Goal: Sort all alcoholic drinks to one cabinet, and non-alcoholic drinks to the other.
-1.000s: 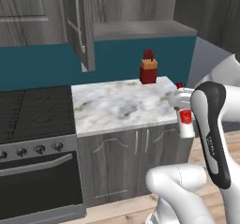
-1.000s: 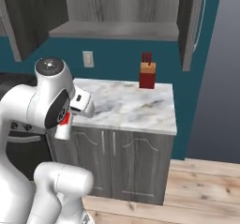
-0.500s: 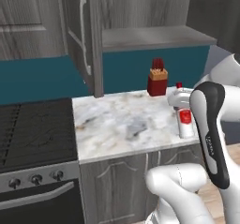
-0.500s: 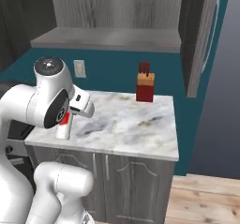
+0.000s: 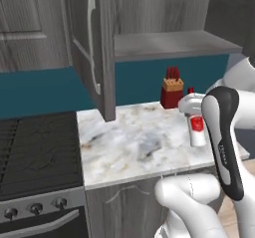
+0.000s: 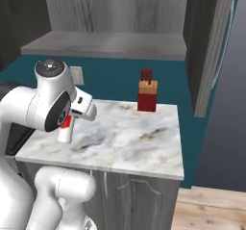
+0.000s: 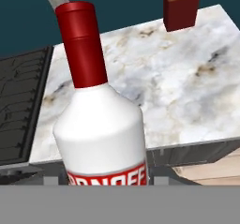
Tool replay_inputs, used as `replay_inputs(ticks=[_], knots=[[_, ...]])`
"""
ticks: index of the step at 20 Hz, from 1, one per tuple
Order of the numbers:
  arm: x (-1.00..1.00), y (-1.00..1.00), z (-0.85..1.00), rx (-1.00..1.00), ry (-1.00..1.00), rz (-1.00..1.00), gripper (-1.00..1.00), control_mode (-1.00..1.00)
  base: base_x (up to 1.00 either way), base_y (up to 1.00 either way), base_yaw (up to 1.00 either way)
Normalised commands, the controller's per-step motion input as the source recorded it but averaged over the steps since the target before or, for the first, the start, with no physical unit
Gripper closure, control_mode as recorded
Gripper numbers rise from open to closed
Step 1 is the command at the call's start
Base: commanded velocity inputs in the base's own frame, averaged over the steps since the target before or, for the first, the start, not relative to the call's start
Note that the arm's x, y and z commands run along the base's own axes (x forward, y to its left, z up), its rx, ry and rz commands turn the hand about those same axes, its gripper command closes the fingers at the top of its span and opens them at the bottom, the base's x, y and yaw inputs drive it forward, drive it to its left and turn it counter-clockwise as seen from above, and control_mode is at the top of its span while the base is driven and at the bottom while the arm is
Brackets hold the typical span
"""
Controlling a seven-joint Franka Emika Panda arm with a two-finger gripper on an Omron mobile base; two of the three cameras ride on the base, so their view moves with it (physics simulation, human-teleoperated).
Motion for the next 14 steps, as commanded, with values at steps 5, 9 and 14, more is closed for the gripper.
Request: replay_inputs(ticks=[5,9,14], knots=[[0.00,0.00,0.00,0.00,0.00,0.00,1.00,1.00,0.65,-0.07,-0.02],[0.00,0.00,0.00,0.00,0.00,0.00,1.00,1.00,0.71,-0.06,-0.02],[0.00,0.00,0.00,0.00,0.00,0.00,1.00,1.00,0.64,-0.06,-0.01]])
